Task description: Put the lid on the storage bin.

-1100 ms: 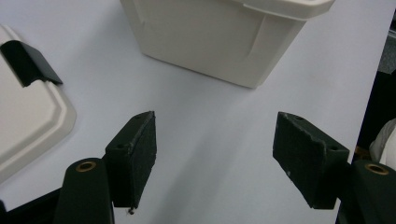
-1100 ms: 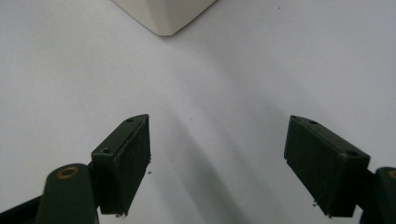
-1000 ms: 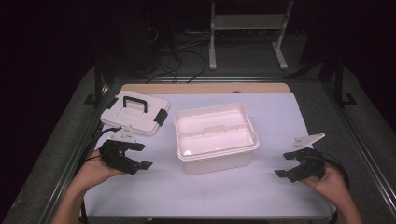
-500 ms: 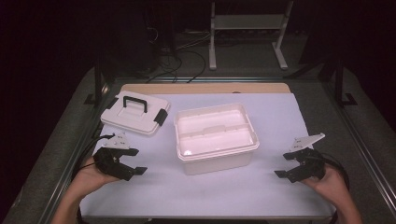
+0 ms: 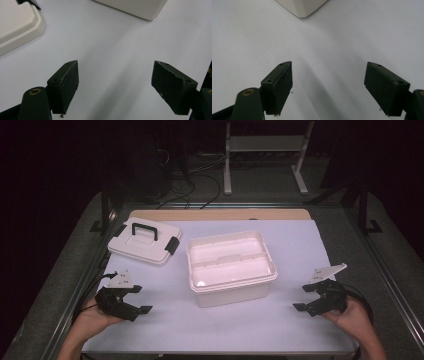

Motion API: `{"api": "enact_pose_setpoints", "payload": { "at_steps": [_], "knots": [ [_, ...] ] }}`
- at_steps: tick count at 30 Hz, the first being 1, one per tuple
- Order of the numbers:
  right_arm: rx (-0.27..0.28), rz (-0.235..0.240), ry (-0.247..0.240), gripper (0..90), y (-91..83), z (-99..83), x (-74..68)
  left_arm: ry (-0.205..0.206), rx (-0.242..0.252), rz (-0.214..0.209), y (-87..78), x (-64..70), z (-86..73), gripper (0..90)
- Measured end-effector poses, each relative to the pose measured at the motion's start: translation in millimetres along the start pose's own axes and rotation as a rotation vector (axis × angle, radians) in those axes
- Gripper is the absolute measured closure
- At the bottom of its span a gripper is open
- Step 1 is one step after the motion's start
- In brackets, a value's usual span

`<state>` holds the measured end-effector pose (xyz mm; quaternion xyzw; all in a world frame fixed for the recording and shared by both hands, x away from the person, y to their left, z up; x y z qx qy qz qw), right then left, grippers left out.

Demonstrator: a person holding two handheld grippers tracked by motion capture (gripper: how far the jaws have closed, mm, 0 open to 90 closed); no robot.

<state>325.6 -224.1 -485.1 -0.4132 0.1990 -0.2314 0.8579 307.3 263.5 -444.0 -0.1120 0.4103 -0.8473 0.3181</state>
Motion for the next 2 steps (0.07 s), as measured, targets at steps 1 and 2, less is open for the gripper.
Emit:
{"api": "enact_pose_setpoints", "payload": {
  "at_steps": [1,2],
  "knots": [
    [0.001,0.0,0.004,22.1,-0.3,-0.2,-0.5,-0.001,0.005,0.004,0.1,0.3,-0.9,20.3],
    [0.003,0.001,0.002,22.1,-0.5,-0.5,-0.6,-0.006,0.012,0.01,0.3,1.1,-2.2,19.7]
  ]
}}
Point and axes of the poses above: each handheld gripper's, and its own axes: y roughly forward along the jaws, z roughly out of its top, x roughly to its right, the point moved 9 cm from there along y, roughly forward along the jaws, and after that the axes turned 6 degrees about z, right-handed, at the moved point
